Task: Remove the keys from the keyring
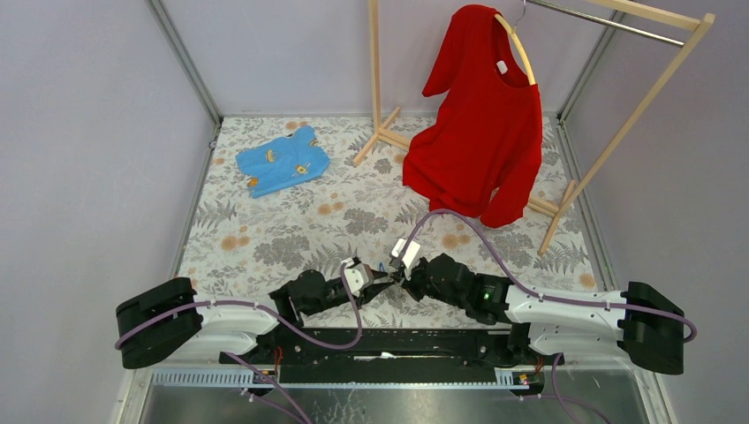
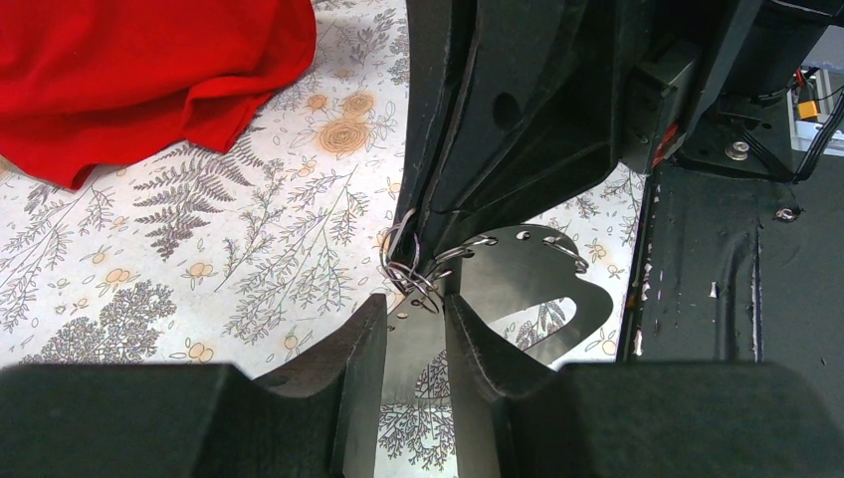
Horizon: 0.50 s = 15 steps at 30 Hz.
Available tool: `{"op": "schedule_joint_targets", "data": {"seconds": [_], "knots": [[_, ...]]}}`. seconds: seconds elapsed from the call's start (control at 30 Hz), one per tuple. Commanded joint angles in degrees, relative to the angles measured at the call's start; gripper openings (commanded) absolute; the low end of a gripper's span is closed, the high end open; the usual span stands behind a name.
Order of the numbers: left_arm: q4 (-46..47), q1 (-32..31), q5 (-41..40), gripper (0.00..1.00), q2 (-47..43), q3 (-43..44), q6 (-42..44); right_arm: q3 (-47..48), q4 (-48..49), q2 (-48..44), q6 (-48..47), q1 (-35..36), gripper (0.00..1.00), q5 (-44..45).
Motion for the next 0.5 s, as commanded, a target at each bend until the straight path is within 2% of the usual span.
{"op": "schedule_joint_targets", "data": {"seconds": [0.0, 0.17, 0.37, 0.47], "knots": [[2.31, -0.2, -0.12, 0.32, -0.81, 2.8, 0.09, 2.6, -0.22, 0.8, 0.37, -0.11, 0.0, -1.51], [2.77, -0.15, -1.55, 0.28, -0.47, 2.8, -0.18, 2.79, -0.79, 0.9, 0.46, -0.11, 0.0, -1.67], [1.9, -0.15, -3.65, 0.0, 0.5, 3.4, -0.25, 2.78, -1.21, 0.93, 0.67, -0.11, 0.0, -1.16], [1.68, -0.2, -4.07, 0.0, 0.74, 3.12, -0.42, 2.92, -1.93, 0.71, 1.96, -0.11, 0.0, 1.1]]}}
